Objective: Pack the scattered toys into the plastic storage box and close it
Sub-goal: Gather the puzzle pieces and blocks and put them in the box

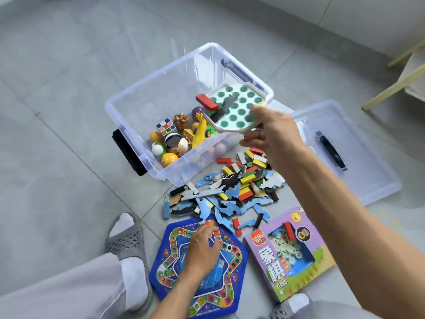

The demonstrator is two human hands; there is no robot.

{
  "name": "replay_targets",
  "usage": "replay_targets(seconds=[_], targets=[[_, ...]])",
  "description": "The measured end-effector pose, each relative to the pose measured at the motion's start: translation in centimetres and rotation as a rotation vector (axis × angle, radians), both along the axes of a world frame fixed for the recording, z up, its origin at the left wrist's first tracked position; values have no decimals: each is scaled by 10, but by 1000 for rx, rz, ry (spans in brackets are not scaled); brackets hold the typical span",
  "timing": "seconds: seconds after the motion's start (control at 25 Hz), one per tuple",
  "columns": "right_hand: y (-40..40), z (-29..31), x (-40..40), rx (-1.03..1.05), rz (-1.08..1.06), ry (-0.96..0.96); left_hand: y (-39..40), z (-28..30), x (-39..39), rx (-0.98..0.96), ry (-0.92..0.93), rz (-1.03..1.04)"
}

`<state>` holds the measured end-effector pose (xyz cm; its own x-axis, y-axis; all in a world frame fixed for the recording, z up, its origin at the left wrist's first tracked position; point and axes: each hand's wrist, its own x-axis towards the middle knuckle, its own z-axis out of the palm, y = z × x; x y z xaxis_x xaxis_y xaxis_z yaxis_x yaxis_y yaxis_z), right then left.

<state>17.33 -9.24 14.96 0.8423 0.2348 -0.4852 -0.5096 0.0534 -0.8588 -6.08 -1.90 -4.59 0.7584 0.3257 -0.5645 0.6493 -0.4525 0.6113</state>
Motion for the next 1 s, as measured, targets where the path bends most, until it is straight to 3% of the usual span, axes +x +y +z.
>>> replay_targets(seconds=[0.12, 0.28, 0.36, 0.52, 0.8, 0.88, 1.0], targets=[[45, 14, 21, -55, 107, 79, 11, 9, -4, -42, -12, 51], [40, -12, 4, -198, 175, -57, 38, 15, -1, 4, 13, 127], [10, -48, -26, -229, 194, -32, 47, 9, 1, 34, 37, 164], [-48, -149, -87, -631, 419, 3, 57, -14, 19, 129, 62, 165], [-38, -226, -114, -1031, 945, -445, 113, -37, 53, 446, 184, 339], [-32, -238, -124, -1099, 973, -510, 126, -47, 50, 399, 231, 339], [-26, -259, -130, -1178, 850, -530, 109, -56, 57, 304, 242, 345]])
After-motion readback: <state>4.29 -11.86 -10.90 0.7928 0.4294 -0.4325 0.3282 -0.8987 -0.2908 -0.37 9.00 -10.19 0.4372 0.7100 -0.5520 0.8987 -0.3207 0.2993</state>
